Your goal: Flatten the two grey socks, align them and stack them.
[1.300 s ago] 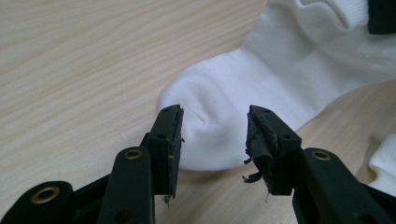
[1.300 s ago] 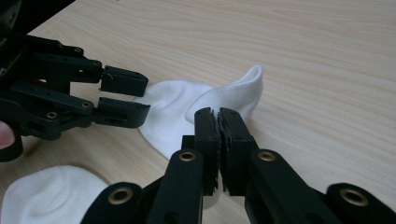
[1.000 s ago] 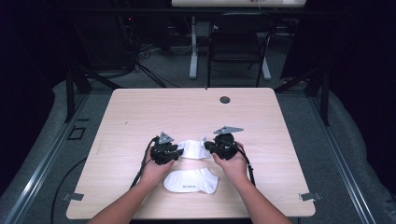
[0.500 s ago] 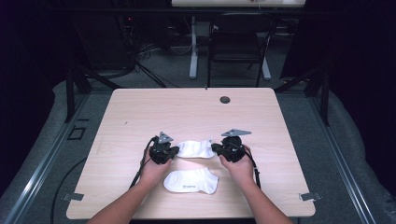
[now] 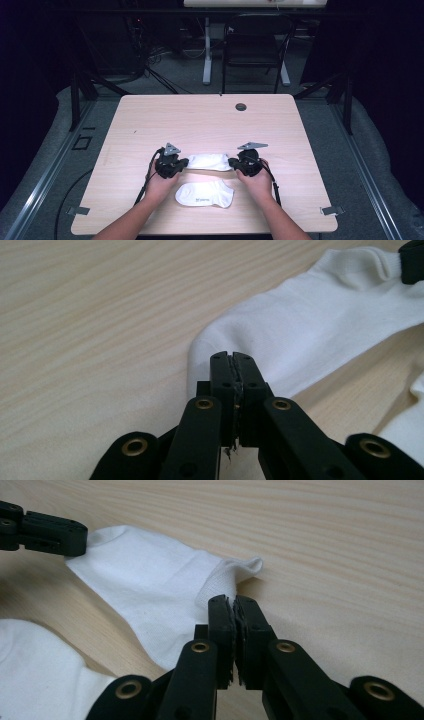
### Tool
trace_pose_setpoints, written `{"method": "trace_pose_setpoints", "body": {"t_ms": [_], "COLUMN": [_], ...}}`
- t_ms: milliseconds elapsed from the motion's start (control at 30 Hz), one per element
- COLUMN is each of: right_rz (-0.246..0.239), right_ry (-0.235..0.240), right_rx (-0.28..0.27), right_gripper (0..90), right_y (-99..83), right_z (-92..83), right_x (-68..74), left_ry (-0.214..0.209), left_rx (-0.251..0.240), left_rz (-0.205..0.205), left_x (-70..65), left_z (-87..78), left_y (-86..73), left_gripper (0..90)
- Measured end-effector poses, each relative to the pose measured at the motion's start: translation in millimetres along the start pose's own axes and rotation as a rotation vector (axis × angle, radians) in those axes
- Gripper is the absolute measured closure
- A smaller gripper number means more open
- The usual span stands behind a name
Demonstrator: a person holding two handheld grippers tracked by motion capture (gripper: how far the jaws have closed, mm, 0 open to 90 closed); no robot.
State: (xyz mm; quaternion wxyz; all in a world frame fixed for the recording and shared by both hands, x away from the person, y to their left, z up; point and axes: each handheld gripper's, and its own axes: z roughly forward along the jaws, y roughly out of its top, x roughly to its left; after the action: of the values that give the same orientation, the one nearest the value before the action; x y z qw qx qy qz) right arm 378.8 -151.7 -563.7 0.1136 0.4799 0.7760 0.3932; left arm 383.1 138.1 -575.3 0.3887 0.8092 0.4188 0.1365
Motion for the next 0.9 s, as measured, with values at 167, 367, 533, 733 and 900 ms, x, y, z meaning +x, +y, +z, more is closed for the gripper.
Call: {"method": "trace_pose_setpoints", "body": {"t_ms": [167,367,533,733,900], "right_rz": [-0.002,-0.011,-0.029,-0.064,-0.059], "right_ry": [-0.001,-0.002,-0.021,-0.01,-0.033], "right_rx": [0.021,0.014,-0.057,-0.069,-0.034], "right_gripper": [81.7,73.6,71.8,69.4,67.8], "right_y": [-2.9,-3.3,-0.6,2.3,1.9], "right_z": [4.0,-0.1,-12.6,-8.1,3.2], "right_x": [2.3,4.1,8.8,18.5,14.8], "left_ry": [-0.014,-0.029,-0.029,-0.028,-0.029], "left_rx": [-0.006,-0.011,-0.014,-0.003,0.002], "left_rz": [0.0,-0.014,-0.021,-0.031,-0.031], "left_x": [-1.3,-1.7,-2.0,-1.5,-0.8], "left_z": [-2.5,-6.4,-8.1,-8.1,-7.9], "left_y": [-3.5,-5.8,-7.3,-9.0,-9.2], "left_gripper": [88.8,88.3,88.2,87.8,87.5]}}
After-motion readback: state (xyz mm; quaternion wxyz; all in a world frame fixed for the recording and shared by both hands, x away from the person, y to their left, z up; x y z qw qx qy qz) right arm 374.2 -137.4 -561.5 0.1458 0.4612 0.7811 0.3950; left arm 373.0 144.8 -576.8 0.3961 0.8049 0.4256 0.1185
